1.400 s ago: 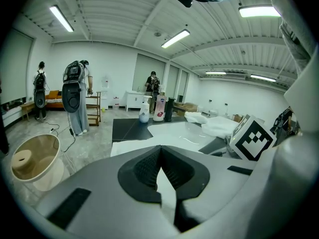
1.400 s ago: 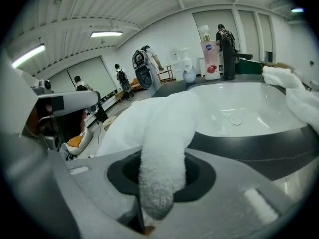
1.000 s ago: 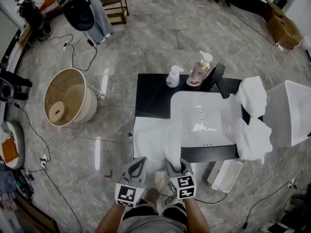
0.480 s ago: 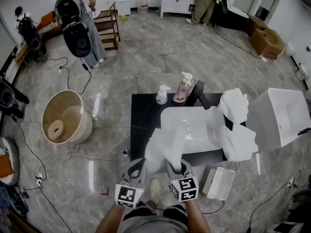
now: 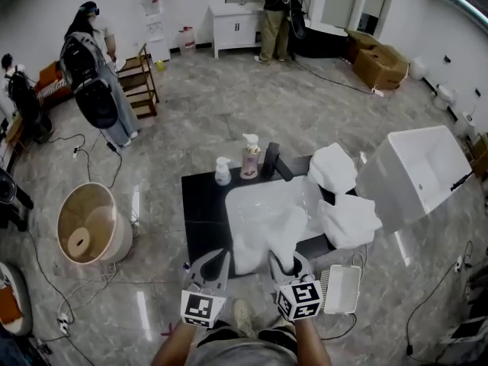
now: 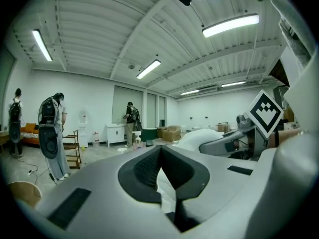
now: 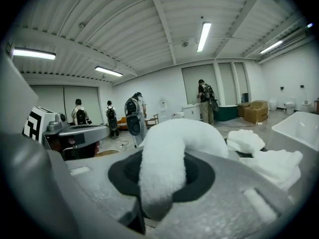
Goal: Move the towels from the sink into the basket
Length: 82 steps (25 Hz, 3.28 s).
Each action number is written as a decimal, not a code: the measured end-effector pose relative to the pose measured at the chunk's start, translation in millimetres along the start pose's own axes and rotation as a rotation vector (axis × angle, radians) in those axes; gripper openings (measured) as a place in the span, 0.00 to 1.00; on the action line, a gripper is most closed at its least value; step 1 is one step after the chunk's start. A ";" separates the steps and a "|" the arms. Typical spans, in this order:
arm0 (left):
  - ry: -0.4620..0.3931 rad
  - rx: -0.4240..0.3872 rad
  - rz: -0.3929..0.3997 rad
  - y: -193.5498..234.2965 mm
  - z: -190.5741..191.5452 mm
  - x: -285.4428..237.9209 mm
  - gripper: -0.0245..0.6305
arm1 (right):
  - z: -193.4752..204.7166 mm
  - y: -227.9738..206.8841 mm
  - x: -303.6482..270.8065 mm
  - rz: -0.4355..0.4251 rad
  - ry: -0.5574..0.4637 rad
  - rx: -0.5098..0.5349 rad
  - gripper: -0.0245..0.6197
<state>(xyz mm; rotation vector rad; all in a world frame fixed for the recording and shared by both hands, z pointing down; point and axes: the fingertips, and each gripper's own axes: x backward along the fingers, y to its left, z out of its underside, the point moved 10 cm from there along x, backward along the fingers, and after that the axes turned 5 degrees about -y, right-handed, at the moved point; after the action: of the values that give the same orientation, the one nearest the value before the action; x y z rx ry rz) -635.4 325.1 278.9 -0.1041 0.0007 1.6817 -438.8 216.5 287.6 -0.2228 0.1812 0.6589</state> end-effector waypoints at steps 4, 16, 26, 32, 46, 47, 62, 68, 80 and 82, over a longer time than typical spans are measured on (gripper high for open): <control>-0.022 -0.015 0.057 -20.3 -14.0 -18.6 0.05 | -9.7 -24.2 27.6 0.074 -0.041 -0.014 0.20; -0.079 -0.047 0.302 -121.9 -40.1 -106.2 0.05 | -24.3 -114.7 127.5 0.318 -0.142 -0.013 0.20; -0.091 -0.043 0.516 -236.6 -53.3 -170.4 0.05 | -16.2 -194.9 224.9 0.539 -0.164 -0.049 0.20; -0.071 -0.040 0.633 -305.7 -46.9 -200.7 0.05 | 4.8 -238.6 278.5 0.659 -0.159 -0.090 0.21; 0.039 -0.046 0.840 -462.3 15.7 -281.0 0.05 | 100.6 -356.7 363.0 0.834 -0.082 -0.191 0.21; 0.055 -0.035 0.843 -474.1 22.0 -290.4 0.05 | 109.6 -370.0 365.3 0.838 -0.077 -0.197 0.21; 0.232 -0.049 0.923 -577.2 214.4 -379.7 0.05 | 312.0 -488.3 358.8 0.873 0.034 -0.337 0.21; 0.347 0.007 0.879 -602.7 294.5 -395.0 0.05 | 408.6 -514.2 341.1 0.859 0.078 -0.390 0.21; 0.455 -0.020 0.850 -620.1 461.5 -408.6 0.05 | 586.5 -532.9 311.3 0.820 0.148 -0.492 0.22; 0.462 -0.026 0.850 -622.6 484.2 -409.5 0.05 | 612.8 -535.4 307.1 0.820 0.159 -0.503 0.22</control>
<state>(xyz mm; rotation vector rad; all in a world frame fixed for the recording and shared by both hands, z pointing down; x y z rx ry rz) -6.3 19.8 827.2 -0.5735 0.4213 2.4646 191.8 144.8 882.4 -0.7051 0.2593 1.5045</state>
